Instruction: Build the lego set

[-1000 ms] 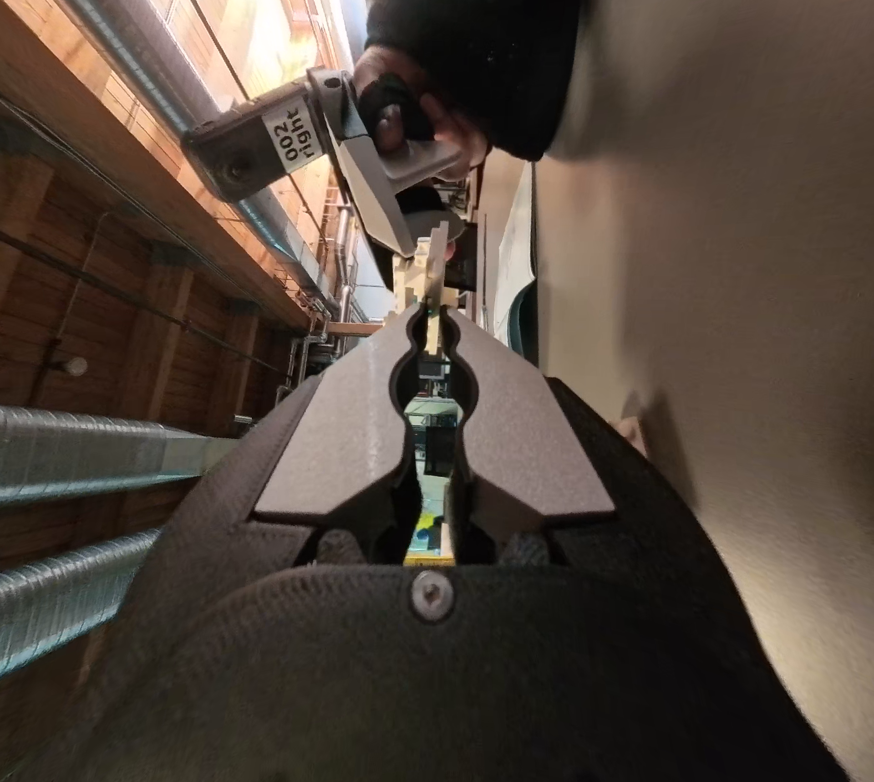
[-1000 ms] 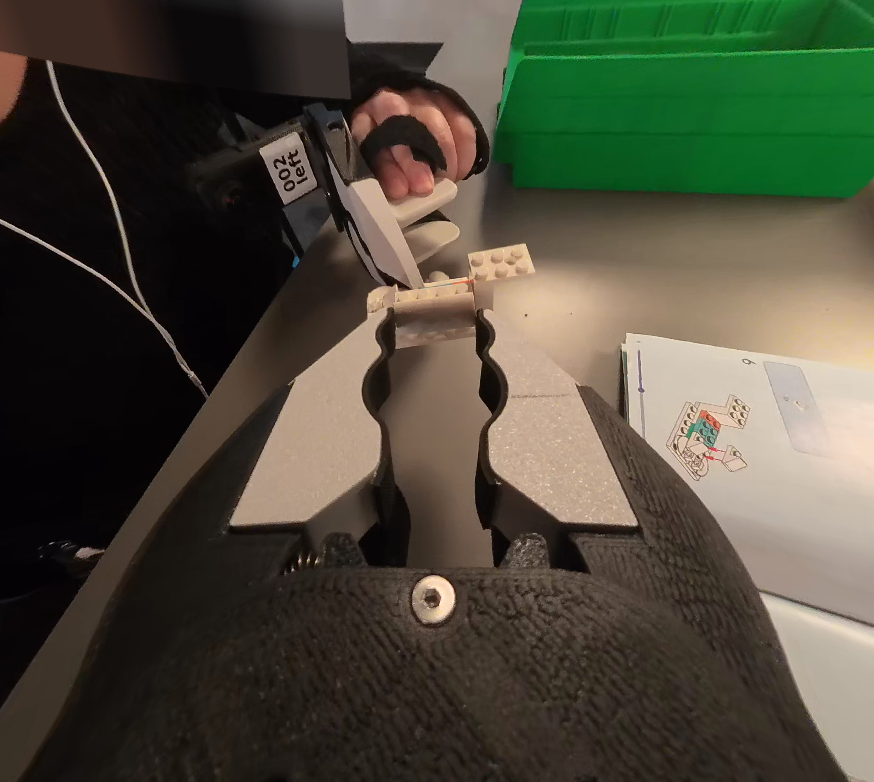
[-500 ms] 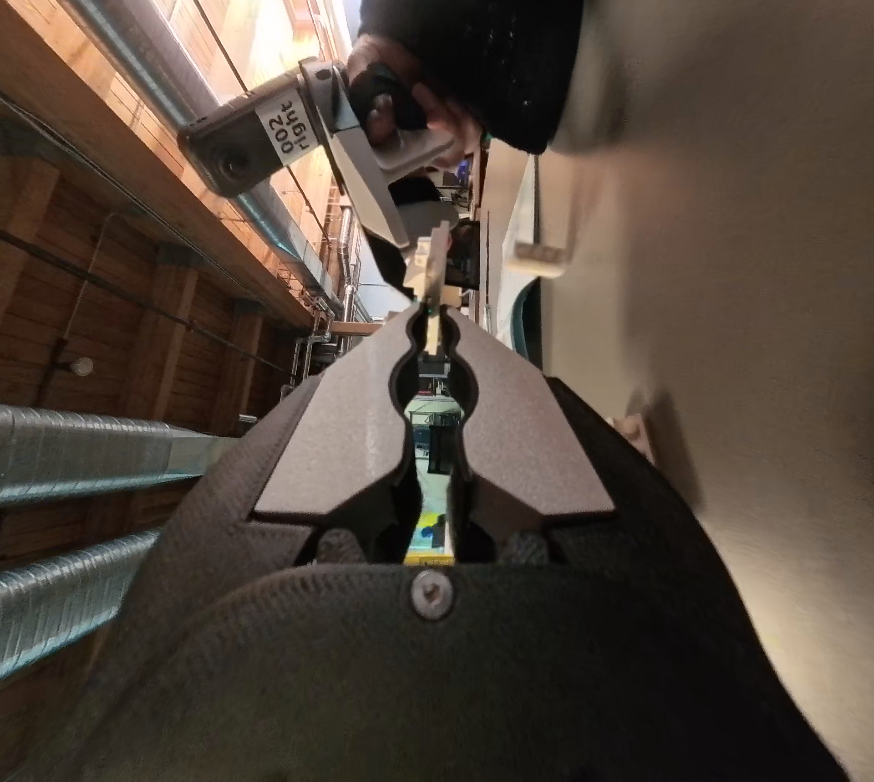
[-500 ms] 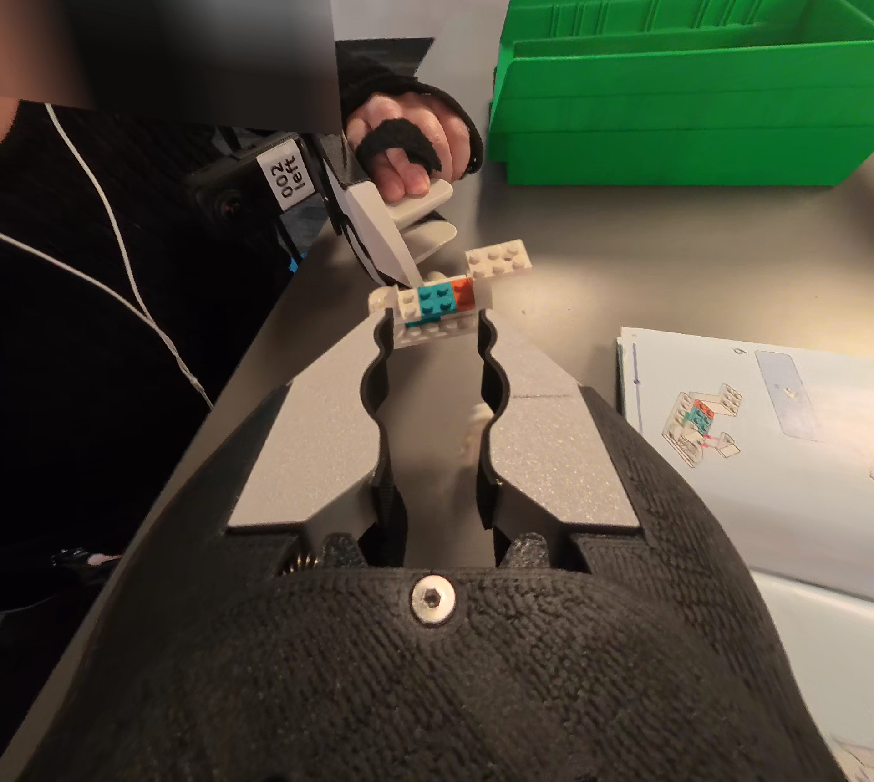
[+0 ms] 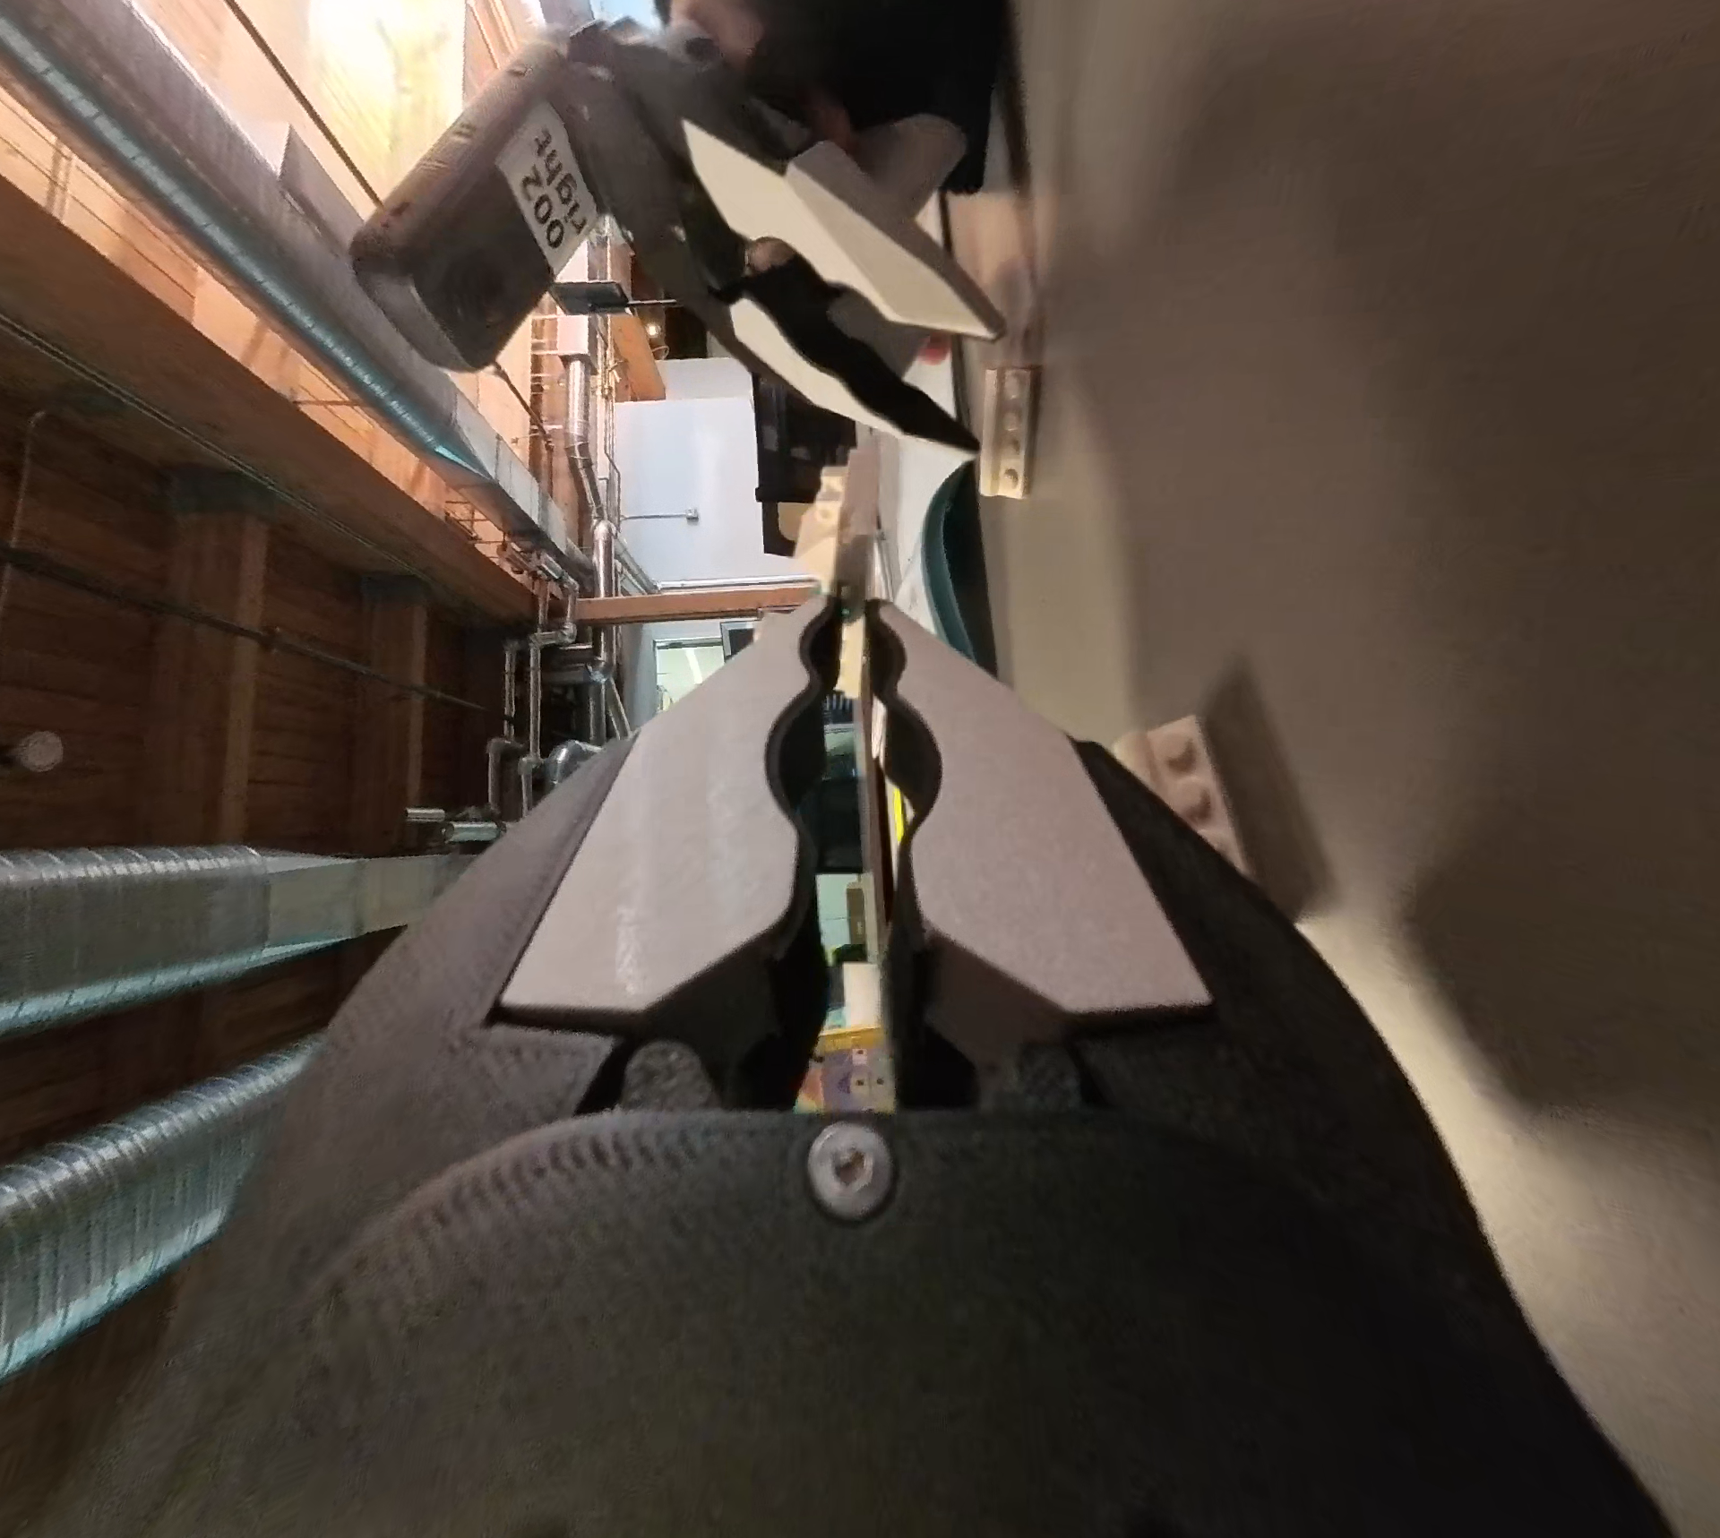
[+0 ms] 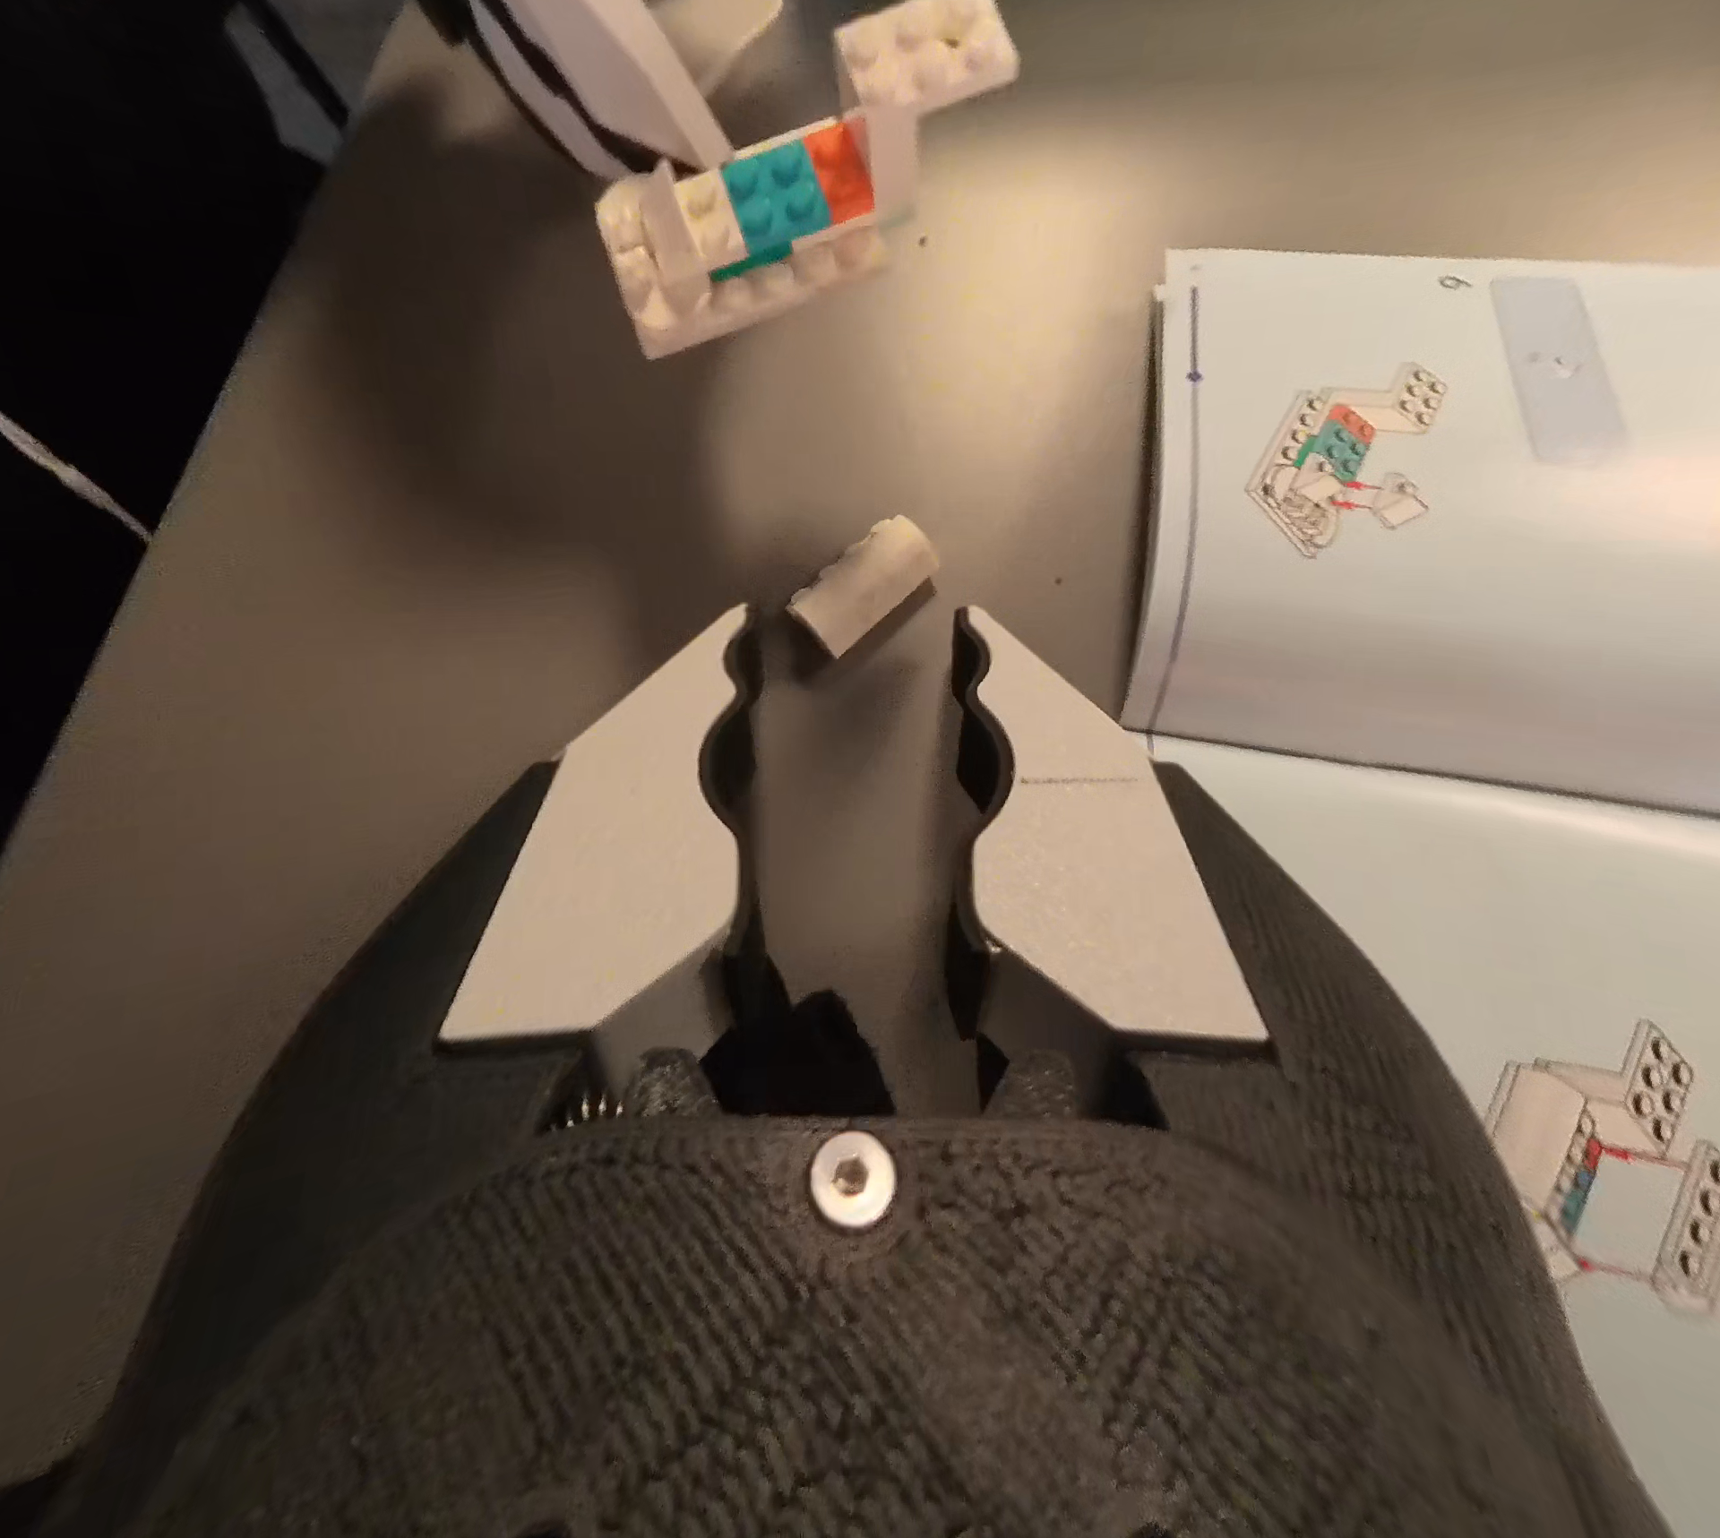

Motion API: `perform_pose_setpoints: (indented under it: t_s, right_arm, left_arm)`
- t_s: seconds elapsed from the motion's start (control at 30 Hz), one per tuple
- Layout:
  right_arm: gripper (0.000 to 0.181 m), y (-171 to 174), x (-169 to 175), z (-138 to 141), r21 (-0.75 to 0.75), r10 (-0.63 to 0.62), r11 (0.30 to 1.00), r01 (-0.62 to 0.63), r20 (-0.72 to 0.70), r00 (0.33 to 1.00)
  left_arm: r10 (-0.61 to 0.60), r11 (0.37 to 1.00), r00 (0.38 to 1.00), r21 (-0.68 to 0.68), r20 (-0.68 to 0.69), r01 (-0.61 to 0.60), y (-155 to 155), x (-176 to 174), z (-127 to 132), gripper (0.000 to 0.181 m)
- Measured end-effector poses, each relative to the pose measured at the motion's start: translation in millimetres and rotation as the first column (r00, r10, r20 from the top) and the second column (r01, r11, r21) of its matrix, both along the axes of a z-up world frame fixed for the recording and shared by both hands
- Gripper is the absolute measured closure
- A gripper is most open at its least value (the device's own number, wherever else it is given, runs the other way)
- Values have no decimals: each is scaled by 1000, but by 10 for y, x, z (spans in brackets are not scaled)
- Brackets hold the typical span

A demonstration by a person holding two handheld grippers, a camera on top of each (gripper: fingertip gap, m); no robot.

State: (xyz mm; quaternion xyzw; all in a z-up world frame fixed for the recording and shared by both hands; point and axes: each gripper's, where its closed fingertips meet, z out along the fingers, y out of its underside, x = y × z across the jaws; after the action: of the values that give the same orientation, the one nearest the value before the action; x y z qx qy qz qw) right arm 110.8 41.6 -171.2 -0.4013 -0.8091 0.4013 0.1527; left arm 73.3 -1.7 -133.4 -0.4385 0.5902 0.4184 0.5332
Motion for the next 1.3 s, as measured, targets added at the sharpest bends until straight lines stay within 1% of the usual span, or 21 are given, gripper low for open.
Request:
perform_pose_setpoints:
  t_s: [0.07, 0.2, 0.27, 0.33, 0.4, 0.5, 0.63, 0.67, 0.7, 0.77, 0.83, 0.9, 0.97, 1.13, 1.3]
  right_arm:
    - [142, -28, 21, -23, -6, 29, 1000, -29, 6, 1000]
    - [144, -158, 117, -22, -60, 86, 995, -82, 67, 994]
    - [145, -155, 73, 7, -43, 72, 997, -71, 37, 997]
    - [139, -98, -10, 31, 5, 49, 999, -49, -22, 999]
    - [137, -114, -38, 42, 11, 63, 998, -62, -44, 997]
    - [138, -184, -22, 2, -22, 80, 997, -79, 12, 997]
    - [138, -231, -36, -30, -24, 54, 998, -53, 38, 998]
    - [142, -242, -41, -26, -22, 52, 998, -51, 31, 998]
    - [150, -241, -57, -11, -20, 44, 999, -43, 15, 999]
    - [150, -238, -117, 110, -52, 21, 998, -23, -49, 999]
    - [150, -273, -190, 428, -174, -7, 984, -23, -171, 985]
    - [151, -326, -203, 743, -280, -23, 958, -59, -280, 960]
    - [151, -402, -175, 885, -307, -3, 946, -107, -337, 942]
    - [150, -570, -162, 812, -236, 67, 960, -149, -325, 943]
    - [150, -589, -151, 834, -204, 85, 966, -161, -337, 938]
  left_arm:
    - [-1, 1000, 1000, -5, -10, 1, -2, 5, -16, 178]
    - [-1, 1000, 1000, -14, 0, 1, -5, 4, -13, 177]
    - [1, 1000, 1000, -15, 2, 0, -7, 2, -8, 177]
    - [-3, 1000, 1000, -20, 4, 4, -12, 10, -11, 178]
    - [-7, 1000, 1000, -25, -2, 7, -15, 20, -26, 178]
    - [-7, 1000, 1000, -30, -14, 7, -16, 27, -49, 178]
    - [-8, 999, 1000, -33, -15, 7, -20, 29, -52, 177]
    - [-8, 999, 1000, -32, -13, 7, -21, 30, -47, 177]
    - [-9, 1000, 1000, -29, -10, 9, -25, 33, -38, 177]
    - [-11, 1000, 1000, -10, 9, 12, -33, 40, 11, 177]
    - [-27, 1000, 999, 10, 44, 26, -55, 68, 76, 178]
    - [-40, 999, 997, 29, 73, 38, -77, 89, 137, 178]
    - [-49, 998, 995, 42, 84, 45, -90, 99, 169, 178]
    - [-88, 994, 992, 71, 90, 82, -143, 157, 215, 178]
    - [-125, 989, 988, 95, 86, 117, -192, 211, 244, 178]
